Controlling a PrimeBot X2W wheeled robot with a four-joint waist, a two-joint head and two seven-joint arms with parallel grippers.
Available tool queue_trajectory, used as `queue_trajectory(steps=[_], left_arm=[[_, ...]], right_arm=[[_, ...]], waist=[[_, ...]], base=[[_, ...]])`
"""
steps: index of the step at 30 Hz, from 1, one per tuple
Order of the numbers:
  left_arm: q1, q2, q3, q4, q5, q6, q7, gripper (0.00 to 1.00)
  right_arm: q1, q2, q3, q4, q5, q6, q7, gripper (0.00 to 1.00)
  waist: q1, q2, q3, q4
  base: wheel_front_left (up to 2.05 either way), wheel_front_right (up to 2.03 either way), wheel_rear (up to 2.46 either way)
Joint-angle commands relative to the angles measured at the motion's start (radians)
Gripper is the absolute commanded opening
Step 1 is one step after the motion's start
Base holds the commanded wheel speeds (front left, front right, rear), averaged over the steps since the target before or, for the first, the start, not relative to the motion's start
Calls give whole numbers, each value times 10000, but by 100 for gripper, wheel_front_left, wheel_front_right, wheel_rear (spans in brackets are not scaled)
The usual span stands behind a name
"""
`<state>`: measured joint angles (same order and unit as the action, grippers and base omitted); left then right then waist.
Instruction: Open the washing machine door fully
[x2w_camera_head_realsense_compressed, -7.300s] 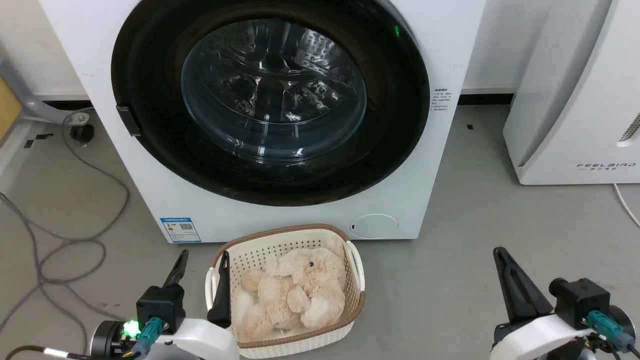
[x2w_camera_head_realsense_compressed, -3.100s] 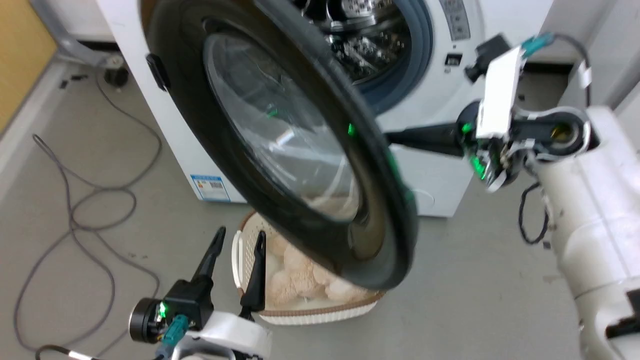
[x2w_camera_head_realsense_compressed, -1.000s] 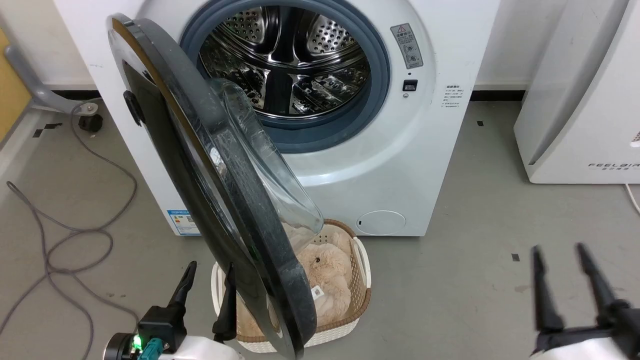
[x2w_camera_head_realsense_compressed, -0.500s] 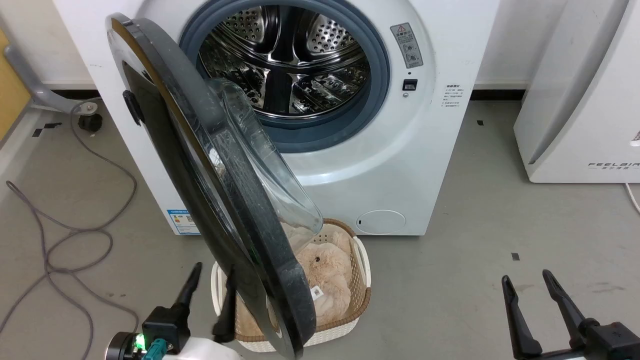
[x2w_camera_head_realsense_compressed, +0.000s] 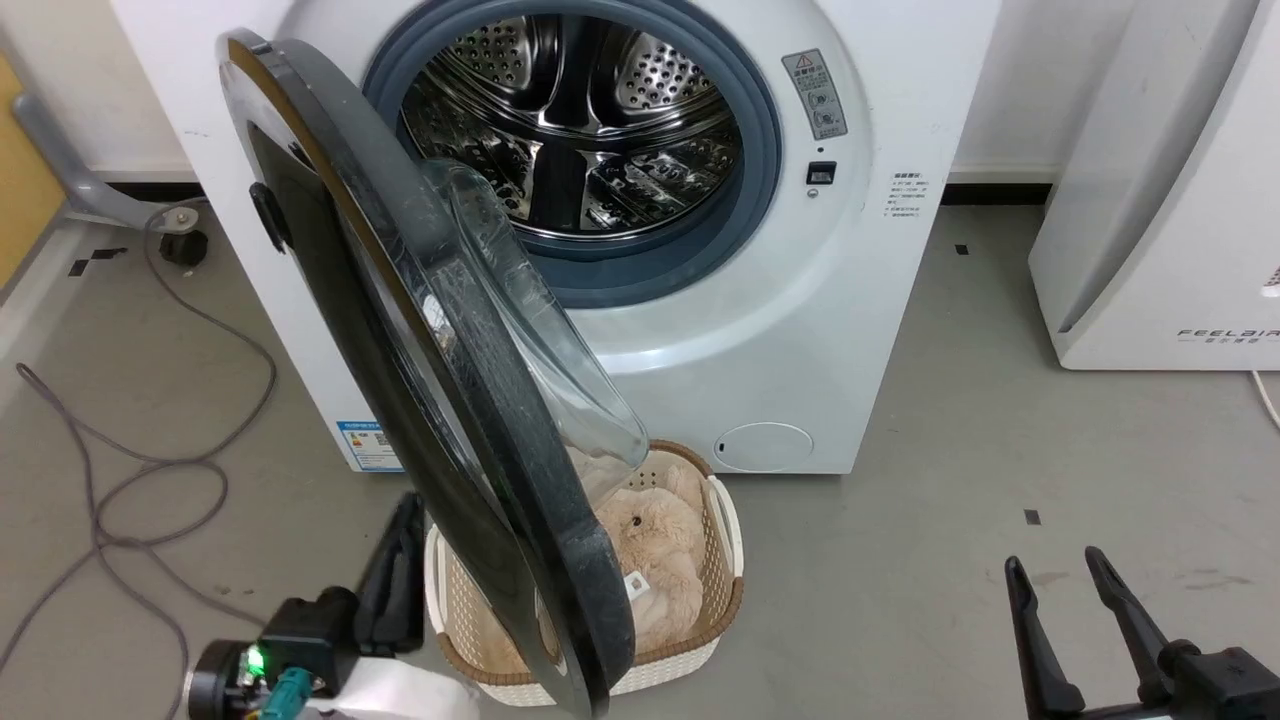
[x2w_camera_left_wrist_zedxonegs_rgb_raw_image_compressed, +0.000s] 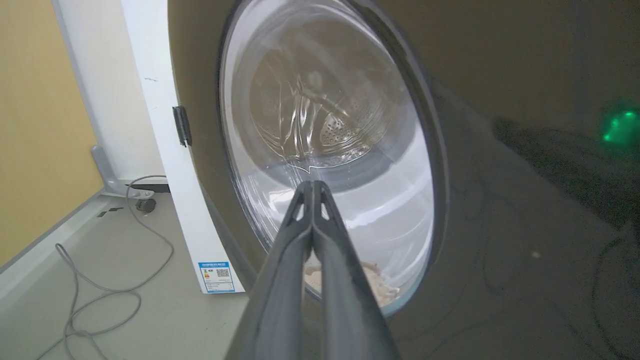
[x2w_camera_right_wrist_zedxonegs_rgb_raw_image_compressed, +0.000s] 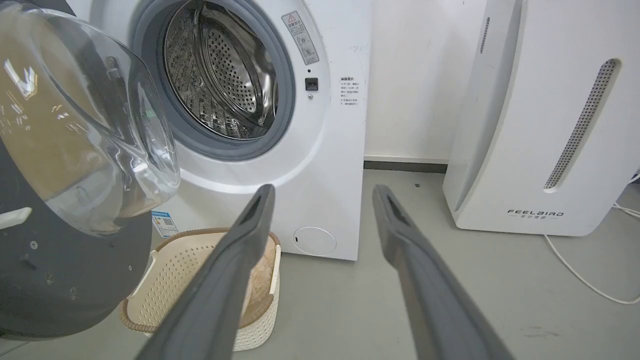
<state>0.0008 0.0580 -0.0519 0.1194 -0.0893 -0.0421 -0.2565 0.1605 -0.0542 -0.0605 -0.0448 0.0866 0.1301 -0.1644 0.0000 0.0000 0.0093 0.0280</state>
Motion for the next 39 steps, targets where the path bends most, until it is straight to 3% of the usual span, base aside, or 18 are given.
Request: queue_trajectory(steps=[1,10,23,32,39], left_arm=[[-4,53,39,-224,53,90,-53,0],[-438,276,290,-2079,322,396,-53,0],[-2046,624,87,-5391,728,460,689,0],[-2029,341,-1590,-7359,487,-1,1524,0],[-1111,299,-3227,-7066,-97,-421,2326,0]], right_arm=[[42,39,-20,27,51,6,-60,100],[1,39,-96,158,154,6,-36,100],[-85,39,-82,146,100,6,-22,100],[7,39,-162,149,130,6,25,100],[77,39,-165,111,108,6,77,100]], waist=[[0,0,5,12],[0,0,-18,66],[0,0,-2,48],[0,0,-63,23],[0,0,-12,114]], base=[[0,0,0],[0,0,0],[0,0,0],[0,0,0],[0,0,0]])
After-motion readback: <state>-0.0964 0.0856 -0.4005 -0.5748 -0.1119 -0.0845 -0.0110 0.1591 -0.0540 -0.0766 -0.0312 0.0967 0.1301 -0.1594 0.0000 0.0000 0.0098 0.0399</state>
